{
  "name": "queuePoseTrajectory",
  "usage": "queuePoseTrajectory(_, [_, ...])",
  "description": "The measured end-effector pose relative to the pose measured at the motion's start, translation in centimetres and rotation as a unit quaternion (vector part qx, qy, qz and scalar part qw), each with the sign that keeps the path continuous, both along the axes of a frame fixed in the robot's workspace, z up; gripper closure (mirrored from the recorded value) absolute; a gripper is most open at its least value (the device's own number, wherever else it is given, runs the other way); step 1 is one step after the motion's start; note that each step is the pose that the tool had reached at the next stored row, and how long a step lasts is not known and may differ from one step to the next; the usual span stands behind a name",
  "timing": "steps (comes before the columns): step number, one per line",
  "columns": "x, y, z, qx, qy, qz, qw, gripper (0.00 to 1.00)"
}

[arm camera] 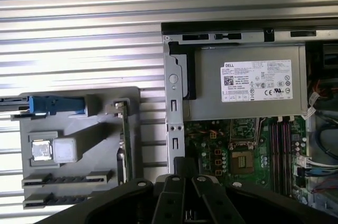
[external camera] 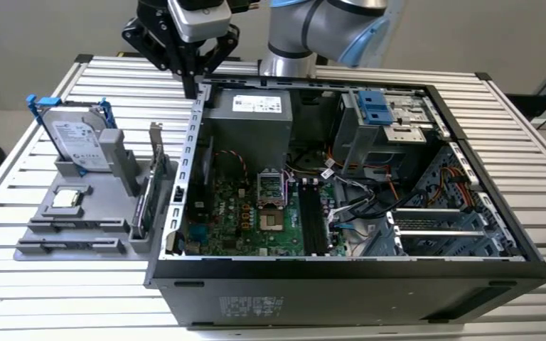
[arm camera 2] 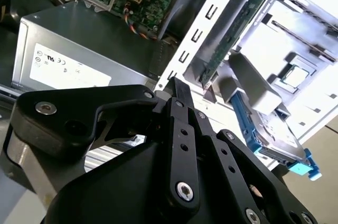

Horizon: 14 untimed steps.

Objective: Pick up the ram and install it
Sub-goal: 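Reach for the ram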

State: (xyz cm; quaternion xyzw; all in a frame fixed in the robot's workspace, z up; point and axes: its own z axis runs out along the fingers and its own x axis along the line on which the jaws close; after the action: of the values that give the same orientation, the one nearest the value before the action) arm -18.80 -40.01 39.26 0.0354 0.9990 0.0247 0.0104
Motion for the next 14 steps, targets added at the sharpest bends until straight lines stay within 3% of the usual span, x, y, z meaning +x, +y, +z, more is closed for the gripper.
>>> queuePoseTrajectory(14, [-1.01, 0.00, 0.00, 0.0000, 0.0000, 0.000, 1.0000, 1.00])
